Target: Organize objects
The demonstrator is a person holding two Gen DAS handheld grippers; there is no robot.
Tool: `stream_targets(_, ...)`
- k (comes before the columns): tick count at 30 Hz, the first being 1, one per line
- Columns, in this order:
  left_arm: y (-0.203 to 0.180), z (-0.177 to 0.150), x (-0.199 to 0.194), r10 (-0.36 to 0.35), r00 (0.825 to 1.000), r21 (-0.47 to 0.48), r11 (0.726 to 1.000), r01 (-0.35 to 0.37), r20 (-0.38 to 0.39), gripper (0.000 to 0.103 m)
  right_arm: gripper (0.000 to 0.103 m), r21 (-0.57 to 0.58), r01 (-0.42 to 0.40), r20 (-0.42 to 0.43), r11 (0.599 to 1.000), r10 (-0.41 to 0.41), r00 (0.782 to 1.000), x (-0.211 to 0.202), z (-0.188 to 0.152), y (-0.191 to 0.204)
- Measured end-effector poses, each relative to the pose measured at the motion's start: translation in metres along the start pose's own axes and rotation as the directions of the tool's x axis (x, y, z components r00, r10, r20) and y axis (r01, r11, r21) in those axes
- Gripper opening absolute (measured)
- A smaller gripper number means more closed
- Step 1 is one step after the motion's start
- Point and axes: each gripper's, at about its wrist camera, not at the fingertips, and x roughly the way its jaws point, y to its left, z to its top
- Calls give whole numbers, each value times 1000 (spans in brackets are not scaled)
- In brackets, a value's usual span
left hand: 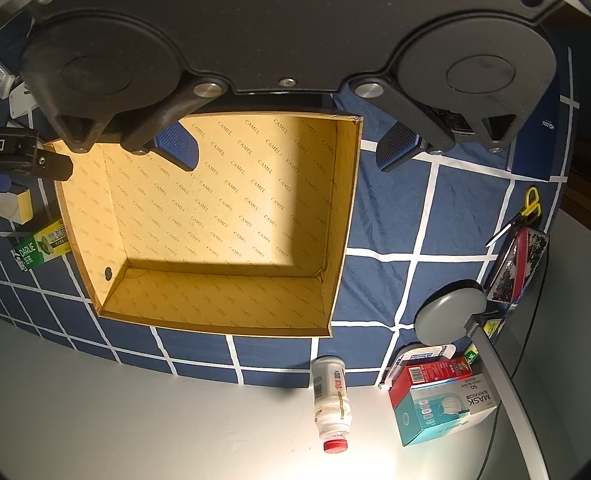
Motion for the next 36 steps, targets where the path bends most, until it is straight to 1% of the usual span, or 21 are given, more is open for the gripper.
stream_targets(26,-3,1,1,-3,1000,3,1000,3,-9,103,103,5,3,-8,1000,-3,1000,-1,0,0)
stream_targets(36,1,1,5,-5,1000,-1,1000,5,-17,103,103,2,1,-15,1000,-1,1000,2,0,1)
